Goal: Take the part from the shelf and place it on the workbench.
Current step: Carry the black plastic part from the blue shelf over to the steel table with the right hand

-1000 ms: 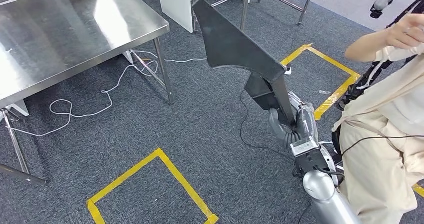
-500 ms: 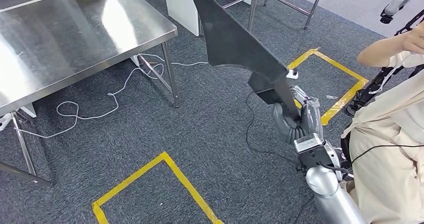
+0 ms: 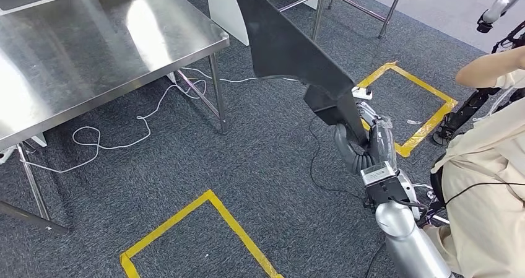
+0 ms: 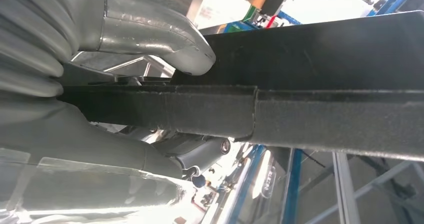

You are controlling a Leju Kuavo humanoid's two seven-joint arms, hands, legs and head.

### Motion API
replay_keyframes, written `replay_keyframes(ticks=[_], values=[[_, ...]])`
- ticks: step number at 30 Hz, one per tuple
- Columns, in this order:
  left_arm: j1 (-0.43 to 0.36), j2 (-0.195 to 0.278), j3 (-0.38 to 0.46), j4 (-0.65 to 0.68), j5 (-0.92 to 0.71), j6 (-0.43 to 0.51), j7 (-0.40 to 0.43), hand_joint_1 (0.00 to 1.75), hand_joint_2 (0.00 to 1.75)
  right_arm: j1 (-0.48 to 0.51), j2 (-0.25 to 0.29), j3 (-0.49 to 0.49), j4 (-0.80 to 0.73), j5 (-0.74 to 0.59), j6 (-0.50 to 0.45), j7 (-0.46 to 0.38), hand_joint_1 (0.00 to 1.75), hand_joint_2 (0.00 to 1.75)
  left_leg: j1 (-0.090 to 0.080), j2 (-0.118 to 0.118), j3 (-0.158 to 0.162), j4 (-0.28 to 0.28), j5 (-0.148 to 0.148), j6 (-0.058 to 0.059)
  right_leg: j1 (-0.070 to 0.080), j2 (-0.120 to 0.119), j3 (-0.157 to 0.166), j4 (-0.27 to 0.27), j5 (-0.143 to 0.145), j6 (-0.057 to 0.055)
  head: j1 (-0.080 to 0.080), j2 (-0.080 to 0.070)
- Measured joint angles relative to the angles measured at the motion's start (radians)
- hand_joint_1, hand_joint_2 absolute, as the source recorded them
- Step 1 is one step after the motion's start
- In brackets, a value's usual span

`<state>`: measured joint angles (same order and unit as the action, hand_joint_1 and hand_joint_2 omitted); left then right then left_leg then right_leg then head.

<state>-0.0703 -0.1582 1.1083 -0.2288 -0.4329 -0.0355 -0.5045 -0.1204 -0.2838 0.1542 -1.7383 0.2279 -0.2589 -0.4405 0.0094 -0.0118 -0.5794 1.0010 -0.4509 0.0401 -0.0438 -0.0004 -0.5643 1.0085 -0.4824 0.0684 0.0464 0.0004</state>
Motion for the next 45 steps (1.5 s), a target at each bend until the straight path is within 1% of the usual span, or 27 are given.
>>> replay_keyframes(ticks=[2, 4, 5, 6, 7, 8, 11, 13, 16, 17, 19, 20, 21, 22, 24, 25, 27, 30, 32, 34, 35, 36, 37, 39, 40, 42, 45], values=[[0.000, -0.001, 0.001, 0.000, 0.002, 0.000, 0.000, 0.00, 0.00, -0.012, 0.001, 0.001, 0.011, -0.003, 0.005, -0.005, 1.75, 1.75, -0.003, 0.001, 0.006, -0.009, 0.004, 0.019, 0.000, -0.001, -0.053, 0.103, -0.047, -0.012, 0.003, 0.000], [0.000, -0.001, 0.002, 0.000, 0.003, 0.000, 0.000, 0.00, 0.00, -0.020, 0.002, 0.002, 0.025, -0.005, 0.008, -0.007, 1.75, 1.75, -0.010, 0.001, 0.006, -0.009, 0.002, 0.028, 0.007, 0.000, -0.127, 0.243, -0.096, -0.023, 0.005, 0.000], [0.001, -0.002, 0.003, 0.000, 0.003, 0.001, 0.000, 0.00, 0.00, -0.021, 0.002, 0.002, 0.030, -0.006, 0.008, -0.007, 1.75, 1.75, -0.015, 0.000, 0.007, -0.009, 0.001, 0.030, 0.010, 0.000, -0.149, 0.280, -0.102, -0.022, 0.005, 0.000], [0.001, -0.002, 0.004, 0.000, 0.003, 0.001, 0.000, 0.00, 0.00, -0.022, 0.002, 0.002, 0.035, -0.006, 0.009, -0.007, 1.75, 1.75, -0.019, -0.002, 0.008, -0.009, 0.000, 0.032, 0.014, 0.000, -0.153, 0.279, -0.093, -0.019, 0.006, 0.000], [0.001, -0.004, 0.005, 0.000, 0.003, 0.001, 0.000, 0.00, 0.00, -0.024, 0.002, 0.003, 0.038, -0.006, 0.009, -0.007, 1.75, 1.75, -0.023, -0.004, 0.010, -0.008, -0.001, 0.033, 0.018, 0.000, -0.139, 0.247, -0.073, -0.015, 0.006, 0.000], [0.001, -0.005, 0.005, 0.000, 0.003, 0.001, 0.000, 0.00, 0.00, -0.027, 0.003, 0.003, 0.041, -0.007, 0.009, -0.007, 1.75, 1.75, -0.027, -0.006, 0.012, -0.007, -0.003, 0.034, 0.021, 0.000, -0.107, 0.180, -0.043, -0.012, 0.006, 0.000], [0.001, -0.006, 0.007, 0.000, 0.003, 0.001, 0.000, 0.00, 0.00, -0.040, 0.004, 0.004, 0.049, -0.009, 0.010, -0.007, 1.75, 1.75, -0.034, -0.010, 0.015, -0.002, -0.011, 0.029, 0.031, 0.000, -0.021, 0.006, 0.020, -0.027, 0.006, 0.000], [0.002, -0.006, 0.009, 0.000, 0.003, 0.002, 0.000, 0.00, 0.00, -0.049, 0.008, 0.006, 0.055, -0.010, 0.011, -0.008, 1.75, 1.75, -0.036, -0.010, 0.012, 0.001, -0.015, 0.023, 0.033, 0.001, -0.011, -0.011, 0.026, -0.040, 0.006, 0.000], [0.002, -0.005, 0.012, 0.000, 0.003, 0.003, 0.000, 0.00, 0.00, -0.059, 0.016, 0.009, 0.065, -0.009, 0.014, -0.009, 1.75, 1.75, -0.033, -0.007, 0.000, 0.034, -0.042, 0.007, 0.021, 0.001, -0.005, -0.017, 0.029, -0.052, 0.004, 0.000], [0.001, -0.005, 0.012, 0.000, 0.003, 0.003, 0.000, 0.00, 0.00, -0.063, 0.019, 0.010, 0.068, -0.009, 0.015, -0.010, 1.75, 1.75, -0.029, -0.005, -0.017, 0.071, -0.064, -0.001, 0.018, 0.000, -0.003, -0.018, 0.028, -0.055, 0.003, 0.000], [0.002, -0.006, 0.014, 0.000, 0.003, 0.004, 0.001, 0.00, 0.00, -0.071, 0.027, 0.013, 0.078, -0.007, 0.016, -0.012, 1.75, 1.75, -0.017, 0.001, -0.086, 0.202, -0.122, -0.017, 0.018, 0.000, -0.002, -0.018, 0.026, -0.059, 0.000, 0.000], [0.002, -0.006, 0.015, 0.000, 0.003, 0.005, 0.001, 0.00, 0.00, -0.074, 0.032, 0.014, 0.084, -0.005, 0.017, -0.012, 1.75, 1.75, -0.012, 0.003, -0.118, 0.257, -0.137, -0.022, 0.017, -0.001, -0.002, -0.018, 0.026, -0.059, 0.000, 0.000], [0.003, -0.006, 0.017, 0.000, 0.004, 0.005, 0.002, 0.00, 0.00, -0.079, 0.037, 0.016, 0.091, -0.003, 0.017, -0.013, 1.75, 1.75, -0.006, 0.005, -0.139, 0.285, -0.135, -0.026, 0.017, -0.001, -0.001, -0.018, 0.025, -0.059, 0.000, 0.000], [0.003, -0.006, 0.019, 0.000, 0.004, 0.006, 0.003, 0.00, 0.00, -0.082, 0.042, 0.018, 0.097, -0.002, 0.018, -0.014, 1.75, 1.75, -0.003, 0.007, -0.136, 0.269, -0.112, -0.028, 0.015, 0.000, 0.001, -0.018, 0.024, -0.059, 0.000, 0.000], [0.002, -0.005, 0.022, 0.000, 0.005, 0.007, 0.004, 0.00, 0.00, -0.093, 0.049, 0.023, 0.106, 0.000, 0.019, -0.016, 1.75, 1.75, 0.003, 0.009, -0.081, 0.141, -0.035, -0.029, 0.013, 0.000, 0.006, -0.018, 0.021, -0.057, 0.000, 0.000], [0.001, -0.005, 0.022, 0.000, 0.005, 0.008, 0.005, 0.00, 0.00, -0.099, 0.050, 0.025, 0.110, 0.001, 0.019, -0.017, 1.75, 1.75, 0.002, 0.009, -0.051, 0.078, -0.009, -0.027, 0.015, 0.001, 0.008, -0.017, 0.018, -0.053, 0.000, 0.000], [0.001, -0.005, 0.023, 0.000, 0.005, 0.009, 0.006, 0.00, 0.00, -0.110, 0.052, 0.027, 0.118, 0.001, 0.021, -0.019, 1.75, 1.75, -0.002, 0.008, -0.021, 0.014, 0.007, -0.019, 0.019, 0.001, 0.009, -0.018, 0.015, -0.042, 0.002, 0.000], [0.001, -0.007, 0.024, 0.000, 0.006, 0.011, 0.006, 0.00, 0.00, -0.116, 0.052, 0.030, 0.128, -0.003, 0.024, -0.021, 1.75, 1.75, -0.007, 0.004, -0.014, 0.003, 0.010, 0.005, 0.022, 0.000, 0.006, -0.013, 0.008, -0.021, 0.003, 0.000], [0.001, -0.008, 0.025, 0.000, 0.006, 0.011, 0.007, 0.00, 0.00, -0.117, 0.051, 0.031, 0.132, -0.005, 0.025, -0.023, 1.75, 1.75, -0.006, 0.004, -0.006, -0.008, 0.015, 0.022, 0.024, -0.001, -0.028, 0.053, -0.025, -0.022, 0.004, 0.000], [0.000, -0.007, 0.026, 0.000, 0.006, 0.011, 0.007, 0.00, 0.00, -0.117, 0.051, 0.032, 0.138, -0.008, 0.025, -0.024, 1.75, 1.75, -0.010, 0.005, -0.005, -0.009, 0.014, 0.030, 0.023, 0.000, -0.100, 0.190, -0.077, -0.031, 0.005, 0.000], [0.001, -0.007, 0.026, 0.000, 0.006, 0.011, 0.007, 0.00, 0.00, -0.116, 0.050, 0.032, 0.142, -0.009, 0.025, -0.024, 1.75, 1.75, -0.012, 0.004, -0.004, -0.009, 0.013, 0.031, 0.023, 0.000, -0.135, 0.250, -0.094, -0.031, 0.005, 0.000], [0.001, -0.008, 0.026, 0.000, 0.006, 0.011, 0.007, 0.00, 0.00, -0.115, 0.050, 0.032, 0.145, -0.010, 0.025, -0.024, 1.75, 1.75, -0.015, 0.003, -0.003, -0.009, 0.012, 0.033, 0.024, 0.000, -0.155, 0.280, -0.097, -0.027, 0.006, 0.000], [0.001, -0.009, 0.026, 0.000, 0.006, 0.011, 0.007, 0.00, 0.00, -0.115, 0.050, 0.033, 0.147, -0.010, 0.025, -0.024, 1.75, 1.75, -0.017, 0.002, -0.001, -0.009, 0.010, 0.034, 0.024, 0.000, -0.151, 0.263, -0.081, -0.021, 0.006, 0.000], [0.001, -0.011, 0.026, 0.000, 0.006, 0.011, 0.007, 0.00, 0.00, -0.115, 0.050, 0.033, 0.150, -0.011, 0.024, -0.024, 1.75, 1.75, -0.022, -0.002, 0.006, -0.008, 0.006, 0.032, 0.025, 0.000, -0.087, 0.124, -0.019, -0.010, 0.006, 0.000], [0.001, -0.012, 0.026, 0.000, 0.006, 0.011, 0.008, 0.00, 0.00, -0.115, 0.050, 0.033, 0.150, -0.011, 0.024, -0.024, 1.75, 1.75, -0.025, -0.004, 0.009, -0.006, 0.002, 0.029, 0.027, 0.000, -0.051, 0.053, 0.009, -0.011, 0.005, 0.000], [0.001, -0.012, 0.026, 0.000, 0.006, 0.011, 0.008, 0.00, 0.00, -0.113, 0.050, 0.033, 0.150, -0.011, 0.023, -0.024, 1.75, 1.75, -0.030, -0.006, 0.010, -0.003, -0.004, 0.021, 0.031, 0.000, -0.017, -0.015, 0.035, -0.024, 0.005, 0.000], [0.002, -0.011, 0.026, -0.001, 0.006, 0.011, 0.008, 0.00, 0.00, -0.112, 0.050, 0.033, 0.150, -0.011, 0.023, -0.024, 1.75, 1.75, -0.028, -0.006, 0.009, 0.002, -0.012, 0.010, 0.026, 0.001, -0.013, -0.020, 0.038, -0.040, 0.005, 0.000]])
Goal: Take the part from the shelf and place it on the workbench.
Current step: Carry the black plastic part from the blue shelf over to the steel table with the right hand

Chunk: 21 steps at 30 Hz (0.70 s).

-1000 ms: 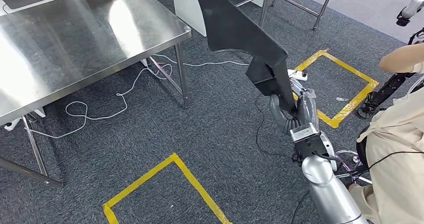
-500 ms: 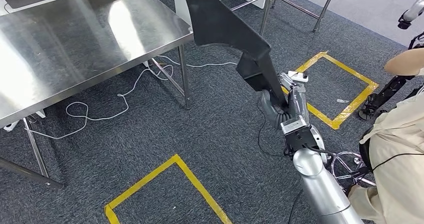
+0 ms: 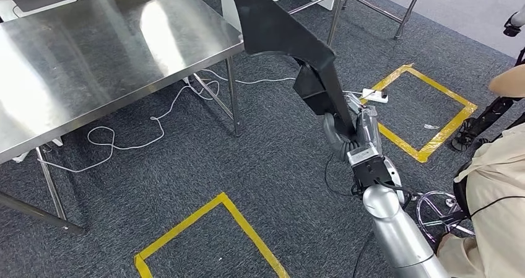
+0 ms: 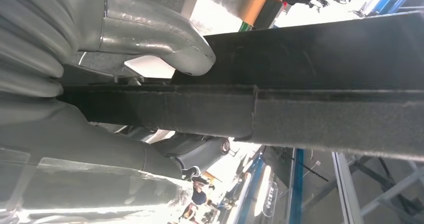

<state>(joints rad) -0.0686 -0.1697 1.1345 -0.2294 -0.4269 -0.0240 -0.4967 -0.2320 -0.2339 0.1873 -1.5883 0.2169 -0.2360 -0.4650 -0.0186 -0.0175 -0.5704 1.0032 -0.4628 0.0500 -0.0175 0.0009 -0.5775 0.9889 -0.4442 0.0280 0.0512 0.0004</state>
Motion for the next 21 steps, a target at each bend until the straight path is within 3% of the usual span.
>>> replay_keyframes(ticks=[2, 5, 6, 7, 8, 10, 11, 13, 16, 18, 20, 21], values=[[0.000, 0.001, 0.000, -0.001, 0.000, 0.000, 0.000, 0.00, 0.00, 0.000, 0.000, 0.000, 0.000, 0.000, 0.000, 0.000, 1.75, 1.75, 0.005, 0.003, -0.021, 0.050, -0.034, -0.015, -0.009, 0.000, 0.006, -0.004, -0.001, -0.012, -0.002, 0.000], [0.001, 0.001, 0.000, 0.000, 0.000, 0.000, 0.000, 0.00, 0.00, 0.001, 0.001, 0.001, 0.000, 0.000, 0.000, 0.000, 1.75, 1.75, 0.020, 0.008, -0.117, 0.242, -0.124, -0.037, -0.009, -0.001, 0.010, -0.004, -0.004, -0.021, -0.004, 0.000], [0.001, 0.001, 0.000, 0.000, 0.000, 0.000, 0.000, 0.00, 0.00, 0.003, 0.001, 0.002, 0.000, 0.000, 0.000, 0.000, 1.75, 1.75, 0.025, 0.010, -0.141, 0.282, -0.131, -0.041, -0.010, -0.001, 0.011, -0.004, -0.005, -0.021, -0.004, 0.000], [0.001, 0.001, 0.000, 0.000, 0.000, 0.000, 0.000, 0.00, 0.00, 0.004, 0.001, 0.002, 0.000, 0.000, 0.000, 0.000, 1.75, 1.75, 0.029, 0.011, -0.148, 0.285, -0.117, -0.045, -0.010, -0.001, 0.013, -0.004, -0.006, -0.021, -0.004, 0.000], [0.001, 0.001, 0.000, 0.000, 0.000, 0.000, 0.000, 0.00, 0.00, 0.005, 0.001, 0.003, 0.000, 0.000, 0.000, 0.000, 1.75, 1.75, 0.033, 0.013, -0.132, 0.245, -0.085, -0.047, -0.012, 0.000, 0.016, -0.004, -0.008, -0.020, -0.004, 0.000], [0.001, 0.002, 0.000, 0.000, 0.000, 0.000, 0.000, 0.00, 0.00, 0.005, 0.001, 0.003, 0.000, 0.000, 0.000, 0.000, 1.75, 1.75, 0.038, 0.015, -0.067, 0.105, -0.011, -0.048, -0.012, 0.001, 0.023, -0.003, -0.013, -0.015, -0.004, 0.000], [0.000, 0.002, 0.000, 0.000, 0.000, -0.001, 0.000, 0.00, 0.00, 0.005, 0.001, 0.003, 0.000, 0.000, 0.000, 0.000, 1.75, 1.75, 0.038, 0.014, -0.040, 0.049, 0.010, -0.046, -0.010, 0.001, 0.024, -0.003, -0.016, -0.010, -0.003, 0.000], [0.000, 0.002, 0.000, 0.000, 0.000, -0.001, 0.000, 0.00, 0.00, 0.005, 0.001, 0.003, 0.000, 0.000, 0.000, 0.000, 1.75, 1.75, 0.032, 0.012, -0.022, 0.009, 0.015, -0.037, -0.005, 0.002, 0.024, -0.003, -0.019, 0.002, -0.002, 0.000], [0.001, 0.001, 0.000, 0.000, 0.000, -0.001, 0.000, 0.00, 0.00, 0.005, 0.001, 0.004, -0.002, 0.000, -0.001, 0.000, 1.75, 1.75, 0.028, 0.011, -0.015, -0.003, 0.021, -0.011, -0.003, 0.000, 0.018, 0.009, -0.029, 0.019, -0.001, 0.000], [0.000, 0.000, 0.000, 0.000, 0.000, -0.002, 0.000, 0.00, 0.00, 0.003, 0.000, 0.003, -0.003, 0.000, -0.001, -0.001, 1.75, 1.75, 0.029, 0.012, -0.006, -0.015, 0.026, 0.006, -0.002, 0.000, -0.023, 0.093, -0.069, 0.015, 0.001, 0.000], [0.000, 0.000, 0.000, 0.000, 0.000, -0.003, 0.000, 0.00, 0.00, 0.004, 0.000, 0.003, -0.003, 0.000, -0.001, -0.001, 1.75, 1.75, 0.026, 0.013, -0.004, -0.016, 0.024, 0.013, -0.002, 0.000, -0.099, 0.236, -0.122, 0.008, 0.002, 0.000], [0.000, 0.000, 0.000, 0.000, 0.000, -0.003, 0.000, 0.00, 0.00, 0.005, 0.000, 0.003, -0.003, 0.000, -0.001, -0.001, 1.75, 1.75, 0.024, 0.012, -0.004, -0.016, 0.023, 0.014, -0.002, 0.000, -0.128, 0.285, -0.134, 0.011, 0.002, 0.000]])
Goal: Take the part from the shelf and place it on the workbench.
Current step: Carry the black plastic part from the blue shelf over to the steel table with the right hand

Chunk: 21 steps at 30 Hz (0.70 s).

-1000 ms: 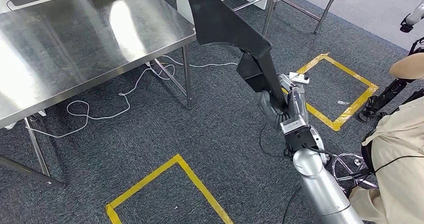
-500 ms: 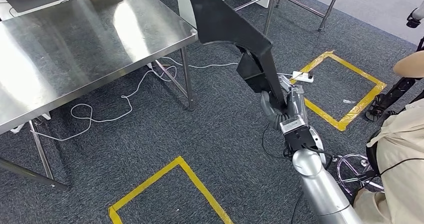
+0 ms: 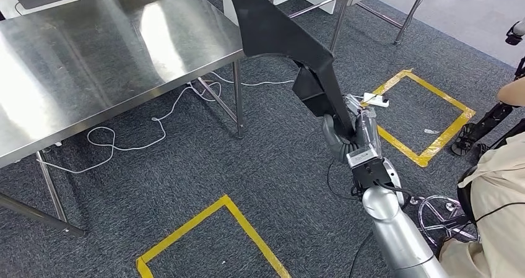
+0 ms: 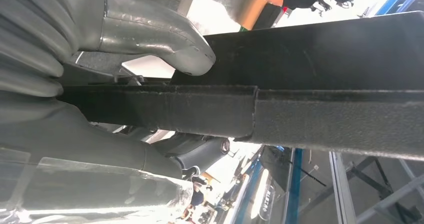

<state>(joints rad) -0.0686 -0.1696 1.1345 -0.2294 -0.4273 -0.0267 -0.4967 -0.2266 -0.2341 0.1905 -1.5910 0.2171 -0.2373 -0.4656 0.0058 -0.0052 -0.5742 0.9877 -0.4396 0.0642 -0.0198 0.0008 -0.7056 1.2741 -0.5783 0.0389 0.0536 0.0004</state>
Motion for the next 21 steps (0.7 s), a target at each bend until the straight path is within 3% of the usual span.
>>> replay_keyframes(ticks=[1, 2, 4, 5, 7, 10, 11, 12, 14, 15, 16, 17, 19, 21], values=[[0.000, -0.001, 0.000, 0.000, 0.000, 0.000, 0.000, 0.00, 0.00, 0.001, 0.000, 0.000, 0.000, 0.000, 0.000, 0.000, 1.75, 1.75, -0.002, -0.001, 0.001, 0.000, -0.001, 0.000, 0.000, 0.000, -0.012, 0.014, 0.004, 0.006, 0.000, 0.000], [0.000, -0.002, 0.000, 0.000, 0.000, 0.000, 0.000, 0.00, 0.00, 0.001, 0.000, 0.000, 0.000, 0.001, 0.000, 0.000, 1.75, 1.75, -0.003, -0.003, 0.003, 0.001, -0.002, 0.000, 0.000, 0.000, 0.000, -0.016, 0.024, 0.014, 0.000, 0.000], [0.000, -0.003, 0.000, 0.000, 0.000, 0.000, 0.000, 0.00, 0.00, -0.001, 0.000, 0.000, 0.000, 0.001, 0.000, 0.001, 1.75, 1.75, -0.004, -0.006, 0.008, 0.002, -0.007, -0.005, 0.000, -0.001, 0.069, -0.165, 0.088, 0.025, 0.001, 0.000], [0.000, -0.003, 0.000, 0.000, 0.000, 0.000, 0.000, 0.00, 0.00, -0.002, 0.000, 0.000, 0.000, 0.001, 0.000, 0.001, 1.75, 1.75, -0.007, -0.008, 0.010, 0.004, -0.010, -0.009, 0.002, -0.001, 0.102, -0.230, 0.113, 0.024, 0.001, 0.000], [0.000, -0.003, 0.000, 0.000, 0.000, 0.000, 0.001, 0.00, 0.00, -0.004, 0.001, 0.000, 0.000, 0.001, 0.000, 0.001, 1.75, 1.75, -0.012, -0.009, 0.011, 0.006, -0.016, -0.017, 0.006, -0.001, 0.130, -0.288, 0.133, 0.010, 0.000, 0.000], [0.000, -0.002, 0.000, 0.000, 0.000, 0.000, 0.001, 0.00, 0.00, -0.006, 0.001, 0.001, 0.000, 0.003, 0.000, 0.001, 1.75, 1.75, -0.008, -0.009, 0.007, 0.016, -0.027, -0.030, 0.000, 0.000, 0.134, -0.291, 0.136, -0.011, 0.000, 0.000], [0.000, -0.002, 0.000, 0.000, 0.000, 0.001, 0.001, 0.00, 0.00, -0.006, 0.001, 0.001, 0.000, 0.004, 0.000, 0.001, 1.75, 1.75, -0.006, -0.007, -0.003, 0.041, -0.044, -0.036, -0.004, 0.000, 0.137, -0.293, 0.136, -0.018, -0.001, 0.000], [0.000, -0.001, 0.000, 0.000, 0.000, 0.001, 0.001, 0.00, 0.00, -0.007, 0.001, 0.001, 0.000, 0.004, 0.000, 0.001, 1.75, 1.75, -0.003, -0.006, -0.023, 0.084, -0.070, -0.043, -0.007, 0.000, 0.140, -0.294, 0.136, -0.025, -0.002, 0.000], [0.001, -0.002, 0.000, 0.000, 0.000, 0.001, 0.001, 0.00, 0.00, -0.007, 0.002, 0.002, 0.000, 0.004, 0.000, 0.001, 1.75, 1.75, 0.001, -0.003, -0.094, 0.225, -0.136, -0.053, -0.006, -0.001, 0.141, -0.294, 0.133, -0.032, -0.004, 0.000], [0.001, -0.002, 0.000, 0.000, 0.000, 0.002, 0.001, 0.00, 0.00, -0.007, 0.002, 0.002, 0.000, 0.004, 0.000, 0.001, 1.75, 1.75, 0.004, -0.002, -0.128, 0.285, -0.154, -0.056, -0.005, -0.001, 0.142, -0.294, 0.132, -0.033, -0.004, 0.000], [0.001, -0.002, 0.000, 0.000, 0.000, 0.002, 0.001, 0.00, 0.00, -0.007, 0.002, 0.003, 0.000, 0.004, 0.000, 0.001, 1.75, 1.75, 0.005, -0.002, -0.148, 0.315, -0.154, -0.058, -0.005, -0.001, 0.143, -0.294, 0.132, -0.034, -0.004, 0.000], [0.001, -0.002, 0.000, 0.000, 0.000, 0.003, 0.001, 0.00, 0.00, -0.007, 0.003, 0.004, 0.000, 0.004, 0.000, 0.001, 1.75, 1.75, 0.006, -0.001, -0.145, 0.298, -0.130, -0.058, -0.005, 0.000, 0.146, -0.294, 0.130, -0.034, -0.004, 0.000], [0.001, 0.000, 0.000, 0.000, 0.000, 0.003, 0.001, 0.00, 0.00, -0.007, 0.003, 0.005, 0.000, 0.004, 0.000, 0.001, 1.75, 1.75, 0.007, 0.001, -0.087, 0.164, -0.050, -0.053, -0.006, 0.001, 0.153, -0.294, 0.125, -0.031, -0.004, 0.000], [0.000, 0.000, 0.000, 0.000, 0.000, 0.003, 0.001, 0.00, 0.00, -0.008, 0.003, 0.005, 0.000, 0.005, 0.000, 0.001, 1.75, 1.75, 0.005, 0.002, -0.031, 0.045, -0.002, -0.046, 0.000, 0.003, 0.157, -0.293, 0.120, -0.023, -0.003, 0.000]])
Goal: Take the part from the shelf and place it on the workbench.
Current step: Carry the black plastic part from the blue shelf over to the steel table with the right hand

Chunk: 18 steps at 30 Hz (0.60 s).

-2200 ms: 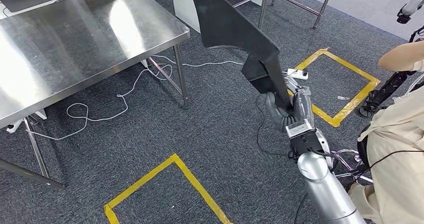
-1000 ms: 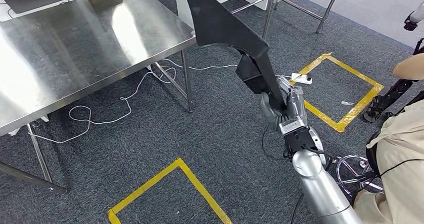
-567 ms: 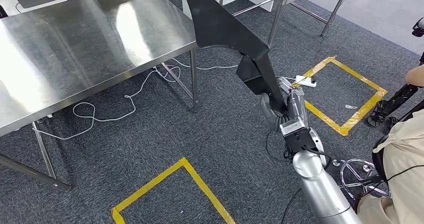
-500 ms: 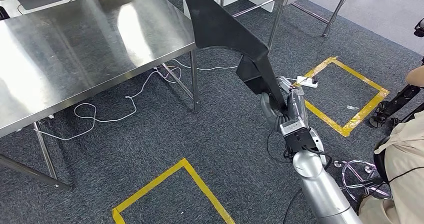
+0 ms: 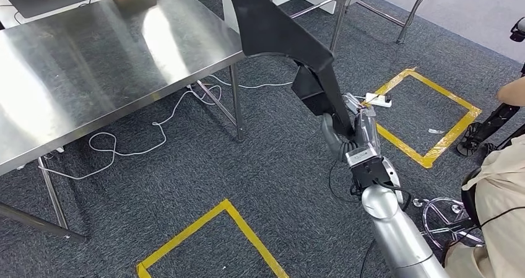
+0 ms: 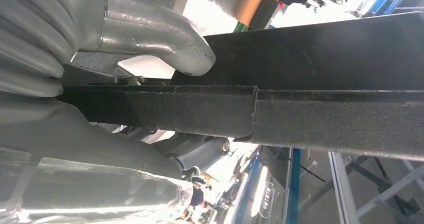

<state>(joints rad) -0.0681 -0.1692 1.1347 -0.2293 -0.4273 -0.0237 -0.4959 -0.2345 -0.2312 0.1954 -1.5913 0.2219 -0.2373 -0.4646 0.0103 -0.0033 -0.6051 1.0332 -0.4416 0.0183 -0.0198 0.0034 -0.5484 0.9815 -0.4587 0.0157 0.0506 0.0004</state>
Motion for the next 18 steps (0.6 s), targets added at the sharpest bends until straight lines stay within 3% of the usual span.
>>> replay_keyframes(ticks=[2, 5, 7, 9, 11, 15, 16, 18], values=[[0.000, 0.000, 0.000, 0.000, 0.000, 0.001, 0.000, 0.00, 0.00, -0.002, 0.001, 0.001, 0.000, 0.000, 0.000, 0.000, 1.75, 1.75, -0.006, -0.001, 0.011, -0.026, 0.000, 0.009, 0.005, 0.000, -0.001, -0.001, -0.003, 0.011, 0.001, 0.000], [0.000, -0.002, 0.000, 0.000, 0.000, 0.003, 0.002, 0.00, 0.00, -0.006, 0.001, 0.003, 0.000, 0.000, 0.000, 0.000, 1.75, 1.75, -0.007, -0.001, 0.021, -0.039, 0.006, 0.032, 0.008, -0.001, -0.010, 0.023, -0.020, 0.024, 0.002, 0.000], [-0.001, -0.002, 0.000, 0.000, 0.000, 0.003, 0.003, 0.00, 0.00, -0.008, 0.000, 0.003, 0.001, -0.002, 0.000, 0.000, 1.75, 1.75, -0.005, 0.000, 0.028, -0.048, 0.009, 0.045, 0.007, -0.002, -0.064, 0.127, -0.067, 0.018, 0.004, 0.000], [0.000, -0.001, 0.001, 0.000, 0.000, 0.003, 0.004, 0.00, 0.00, -0.005, -0.002, 0.003, 0.003, -0.004, 0.000, 0.001, 1.75, 1.75, -0.007, -0.001, 0.029, -0.048, 0.007, 0.050, 0.007, -0.002, -0.139, 0.264, -0.114, 0.015, 0.005, 0.000], [0.001, -0.002, 0.002, 0.000, 0.000, 0.003, 0.006, 0.00, 0.00, 0.000, -0.003, 0.003, 0.005, -0.006, -0.001, 0.001, 1.75, 1.75, -0.010, -0.002, 0.030, -0.047, 0.006, 0.051, 0.007, -0.002, -0.177, 0.325, -0.124, 0.021, 0.005, 0.000], [0.001, -0.002, 0.002, 0.000, 0.000, 0.003, 0.006, 0.00, 0.00, 0.001, -0.004, 0.003, 0.006, -0.006, -0.001, 0.001, 1.75, 1.75, -0.010, -0.002, 0.031, -0.047, 0.005, 0.051, 0.007, -0.002, -0.180, 0.324, -0.118, 0.026, 0.005, 0.000], [0.001, -0.002, 0.002, 0.000, 0.000, 0.003, 0.007, 0.00, 0.00, 0.001, -0.005, 0.003, 0.006, -0.007, -0.001, 0.001, 1.75, 1.75, -0.010, -0.003, 0.034, -0.047, 0.003, 0.049, 0.006, -0.003, -0.145, 0.250, -0.086, 0.032, 0.005, 0.000], [0.001, -0.003, 0.003, 0.000, -0.001, 0.003, 0.007, 0.00, 0.00, 0.000, -0.009, 0.003, 0.008, -0.012, -0.001, 0.002, 1.75, 1.75, -0.014, -0.005, 0.040, -0.043, -0.007, 0.034, 0.006, -0.003, -0.068, 0.088, -0.016, 0.027, 0.004, 0.000]])
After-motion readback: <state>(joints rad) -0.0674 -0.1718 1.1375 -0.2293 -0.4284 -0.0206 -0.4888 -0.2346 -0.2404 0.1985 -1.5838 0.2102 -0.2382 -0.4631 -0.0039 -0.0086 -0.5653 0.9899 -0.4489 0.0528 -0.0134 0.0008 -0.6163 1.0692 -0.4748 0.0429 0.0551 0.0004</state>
